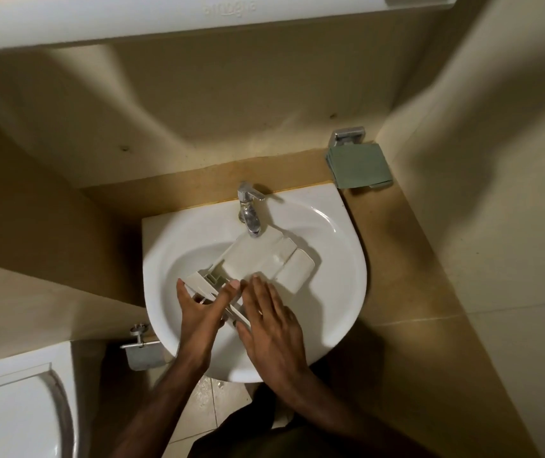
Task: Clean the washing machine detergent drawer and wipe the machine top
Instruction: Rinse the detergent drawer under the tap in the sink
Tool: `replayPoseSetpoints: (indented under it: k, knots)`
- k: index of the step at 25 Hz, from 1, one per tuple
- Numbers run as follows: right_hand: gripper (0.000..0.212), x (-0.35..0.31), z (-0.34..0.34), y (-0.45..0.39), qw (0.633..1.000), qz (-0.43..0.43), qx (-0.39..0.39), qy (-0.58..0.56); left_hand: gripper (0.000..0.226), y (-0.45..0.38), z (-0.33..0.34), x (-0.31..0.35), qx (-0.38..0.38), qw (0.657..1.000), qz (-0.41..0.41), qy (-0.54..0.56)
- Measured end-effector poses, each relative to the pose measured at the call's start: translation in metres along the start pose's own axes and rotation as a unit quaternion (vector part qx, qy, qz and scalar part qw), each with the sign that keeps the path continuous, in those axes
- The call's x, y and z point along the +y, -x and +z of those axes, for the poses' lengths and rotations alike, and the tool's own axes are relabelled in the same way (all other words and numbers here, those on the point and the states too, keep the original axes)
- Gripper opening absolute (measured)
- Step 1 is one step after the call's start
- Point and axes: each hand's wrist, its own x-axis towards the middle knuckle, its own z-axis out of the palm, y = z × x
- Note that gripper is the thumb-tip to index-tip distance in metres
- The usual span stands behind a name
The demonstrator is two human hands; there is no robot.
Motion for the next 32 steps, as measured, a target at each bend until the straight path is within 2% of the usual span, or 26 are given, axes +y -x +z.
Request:
replayPoseSetpoints:
  k: [2,4,7,9,12,14,16,17,20,21,23,24,25,28,32]
  knots:
    - [0.063,-0.003,0.005,0.003,0.999,-0.025,0.015,0.013,0.136,0.005,-0.005,0.004,0.001,1.000,-0.004,-0.027]
    - [0.059,-0.005,0.002,0.004,0.999,-0.036,0.036,-0.005,0.134,0.011,-0.015,0.008,-0.003,0.997,0.013,-0.071]
    - [0.056,0.003,-0.023,0.001,0.996,-0.038,0.049,-0.058,0.117,0.012,-0.036,0.012,-0.004,0.994,0.042,-0.104]
    - [0.053,0.016,-0.046,-0.005,0.991,-0.030,0.022,-0.126,0.109,0.007,-0.047,0.015,-0.003,0.996,0.054,-0.073]
    - [0.048,0.042,-0.084,-0.022,0.971,0.000,-0.044,-0.234,0.077,0.004,-0.048,0.031,0.015,0.996,0.061,-0.070]
    - [0.040,0.058,-0.113,-0.040,0.940,0.027,-0.144,-0.309,0.064,0.005,-0.043,0.047,0.018,0.991,0.089,-0.098]
    - [0.027,0.073,-0.139,-0.063,0.878,0.065,-0.228,-0.415,0.056,-0.005,-0.038,0.064,0.018,0.981,0.152,-0.116]
    - [0.025,0.082,-0.147,-0.077,0.853,0.079,-0.245,-0.454,0.050,-0.014,-0.035,0.072,0.015,0.974,0.186,-0.128]
    - [0.029,0.117,-0.150,-0.117,0.833,0.114,-0.252,-0.480,0.016,-0.053,-0.022,0.099,-0.033,0.926,0.291,-0.238]
    - [0.031,0.127,-0.149,-0.129,0.828,0.133,-0.261,-0.479,0.026,-0.065,-0.014,0.108,-0.058,0.890,0.332,-0.308]
    - [0.033,0.142,-0.147,-0.151,0.815,0.162,-0.284,-0.479,0.049,-0.087,0.004,0.121,-0.098,0.779,0.432,-0.444]
    - [0.034,0.148,-0.147,-0.160,0.810,0.163,-0.296,-0.479,0.052,-0.099,0.014,0.124,-0.117,0.726,0.469,-0.489]
    - [0.036,0.152,-0.149,-0.168,0.808,0.161,-0.307,-0.477,0.052,-0.106,0.022,0.130,-0.132,0.702,0.475,-0.514]
    - [0.051,0.160,-0.154,-0.185,0.799,0.161,-0.331,-0.476,0.050,-0.124,0.041,0.139,-0.172,0.704,0.435,-0.534]
    - [0.055,0.164,-0.157,-0.198,0.779,0.160,-0.363,-0.485,0.047,-0.134,0.043,0.144,-0.159,0.637,0.498,-0.566]
